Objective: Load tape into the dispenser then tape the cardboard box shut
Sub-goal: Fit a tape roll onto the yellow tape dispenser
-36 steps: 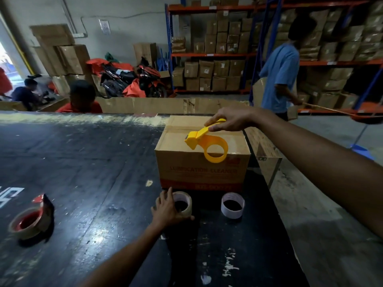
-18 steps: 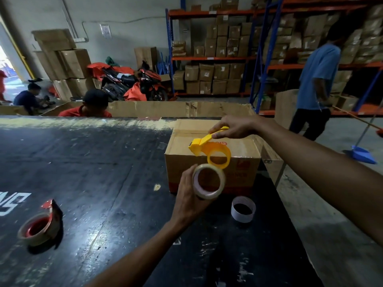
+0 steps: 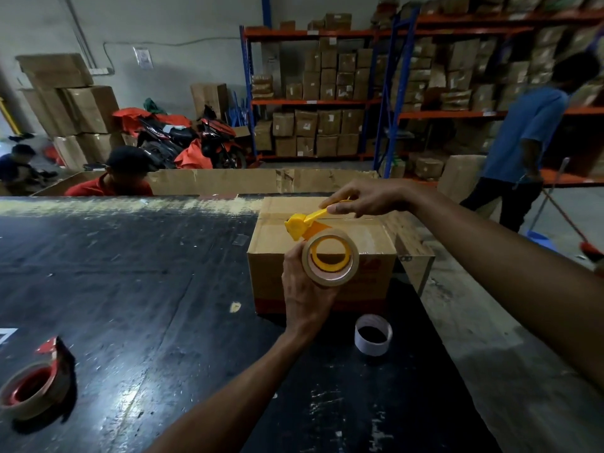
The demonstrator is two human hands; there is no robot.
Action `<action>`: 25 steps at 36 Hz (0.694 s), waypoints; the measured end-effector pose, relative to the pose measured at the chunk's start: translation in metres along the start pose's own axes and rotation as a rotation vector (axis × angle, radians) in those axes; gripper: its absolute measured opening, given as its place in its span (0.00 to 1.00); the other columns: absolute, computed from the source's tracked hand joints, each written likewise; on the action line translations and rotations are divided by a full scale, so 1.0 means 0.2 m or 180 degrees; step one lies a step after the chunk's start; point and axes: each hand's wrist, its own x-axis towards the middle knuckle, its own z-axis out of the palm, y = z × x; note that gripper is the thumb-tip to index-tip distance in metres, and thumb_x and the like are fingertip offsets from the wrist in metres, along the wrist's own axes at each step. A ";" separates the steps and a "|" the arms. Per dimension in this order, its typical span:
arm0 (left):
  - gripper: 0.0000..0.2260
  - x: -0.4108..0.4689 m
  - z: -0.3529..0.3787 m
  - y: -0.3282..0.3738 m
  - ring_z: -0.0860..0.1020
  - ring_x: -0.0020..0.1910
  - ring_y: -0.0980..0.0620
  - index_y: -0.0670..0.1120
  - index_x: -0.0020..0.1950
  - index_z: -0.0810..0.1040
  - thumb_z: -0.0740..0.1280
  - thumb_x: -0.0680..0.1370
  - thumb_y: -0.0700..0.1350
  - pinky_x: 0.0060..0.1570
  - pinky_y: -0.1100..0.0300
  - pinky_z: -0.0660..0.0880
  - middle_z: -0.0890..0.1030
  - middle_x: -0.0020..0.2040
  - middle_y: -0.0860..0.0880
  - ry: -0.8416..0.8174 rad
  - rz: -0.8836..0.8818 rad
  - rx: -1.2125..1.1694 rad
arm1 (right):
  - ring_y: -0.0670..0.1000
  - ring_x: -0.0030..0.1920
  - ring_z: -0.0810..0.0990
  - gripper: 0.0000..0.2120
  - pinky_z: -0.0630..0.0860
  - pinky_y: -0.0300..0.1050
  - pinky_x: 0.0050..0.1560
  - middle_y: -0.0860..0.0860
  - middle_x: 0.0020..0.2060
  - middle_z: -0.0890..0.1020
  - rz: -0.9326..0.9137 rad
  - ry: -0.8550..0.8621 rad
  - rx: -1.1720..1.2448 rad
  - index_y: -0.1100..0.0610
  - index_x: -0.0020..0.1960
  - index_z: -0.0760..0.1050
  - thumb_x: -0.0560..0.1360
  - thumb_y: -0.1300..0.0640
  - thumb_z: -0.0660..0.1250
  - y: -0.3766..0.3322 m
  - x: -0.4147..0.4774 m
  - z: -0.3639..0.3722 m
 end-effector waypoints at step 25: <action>0.44 0.15 0.01 0.18 0.76 0.60 0.61 0.46 0.72 0.57 0.80 0.68 0.57 0.49 0.78 0.72 0.74 0.69 0.45 -0.0229 -0.0129 -0.0436 | 0.57 0.52 0.85 0.13 0.84 0.55 0.53 0.58 0.55 0.83 0.0260 0.0082 -0.0349 0.58 0.63 0.73 0.80 0.61 0.69 -0.12 -0.04 0.09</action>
